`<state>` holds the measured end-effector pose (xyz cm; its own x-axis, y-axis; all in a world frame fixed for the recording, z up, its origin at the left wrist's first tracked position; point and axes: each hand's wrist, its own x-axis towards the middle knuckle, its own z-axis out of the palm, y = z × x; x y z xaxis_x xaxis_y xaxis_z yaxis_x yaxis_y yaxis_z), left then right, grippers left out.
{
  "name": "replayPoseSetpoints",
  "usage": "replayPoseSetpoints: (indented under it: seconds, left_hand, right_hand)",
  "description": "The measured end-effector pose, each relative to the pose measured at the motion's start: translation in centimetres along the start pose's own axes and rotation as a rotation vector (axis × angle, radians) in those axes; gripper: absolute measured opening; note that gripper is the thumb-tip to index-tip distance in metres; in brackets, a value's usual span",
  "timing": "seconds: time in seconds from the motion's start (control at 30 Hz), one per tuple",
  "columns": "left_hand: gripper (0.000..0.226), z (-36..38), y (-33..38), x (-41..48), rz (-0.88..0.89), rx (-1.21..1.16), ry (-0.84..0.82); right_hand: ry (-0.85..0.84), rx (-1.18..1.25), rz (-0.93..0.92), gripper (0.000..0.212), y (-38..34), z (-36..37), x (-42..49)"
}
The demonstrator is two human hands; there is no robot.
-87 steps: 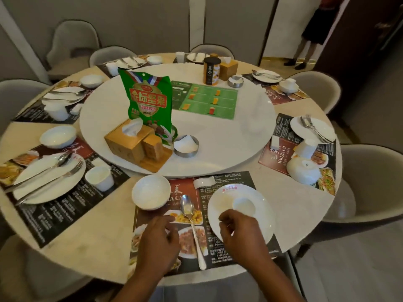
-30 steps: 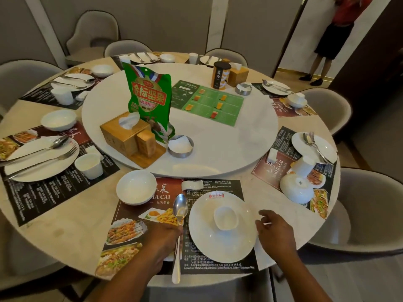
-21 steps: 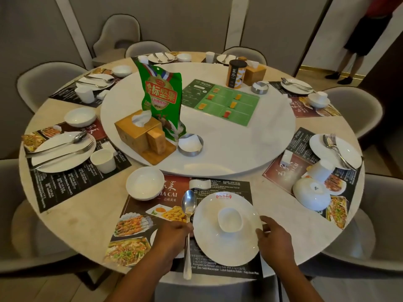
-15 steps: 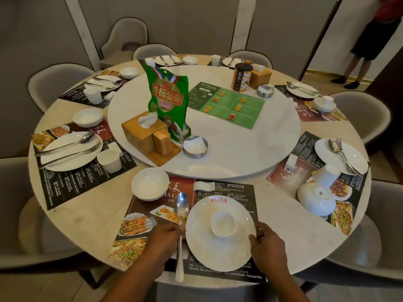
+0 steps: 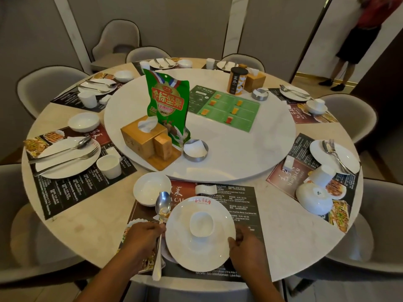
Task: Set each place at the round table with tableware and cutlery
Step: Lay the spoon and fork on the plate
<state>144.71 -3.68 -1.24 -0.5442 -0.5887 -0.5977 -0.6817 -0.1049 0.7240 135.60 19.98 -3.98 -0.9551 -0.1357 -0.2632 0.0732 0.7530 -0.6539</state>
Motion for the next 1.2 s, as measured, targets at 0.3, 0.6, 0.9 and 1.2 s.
replayPoseSetpoints:
  seconds: [0.3,0.6,0.9,1.2]
  left_hand:
    - [0.016,-1.2,-0.2,0.6,0.009,0.027,-0.047]
    - [0.015,-1.5,-0.2,0.2,0.062,0.052,0.0]
    - [0.013,0.0,2.2,-5.2,0.142,-0.075,-0.04]
    - [0.008,6.2,3.1,-8.9,0.15,-0.155,-0.117]
  right_hand:
    - [0.035,0.038,0.018,0.03,-0.6,1.2,-0.2]
    - [0.034,0.0,0.019,0.023,-0.5,1.3,0.9]
    - [0.117,0.018,-0.296,0.008,-4.8,-0.6,-4.5]
    - [-0.299,0.431,-0.141,0.02,-5.2,-3.2,-7.2]
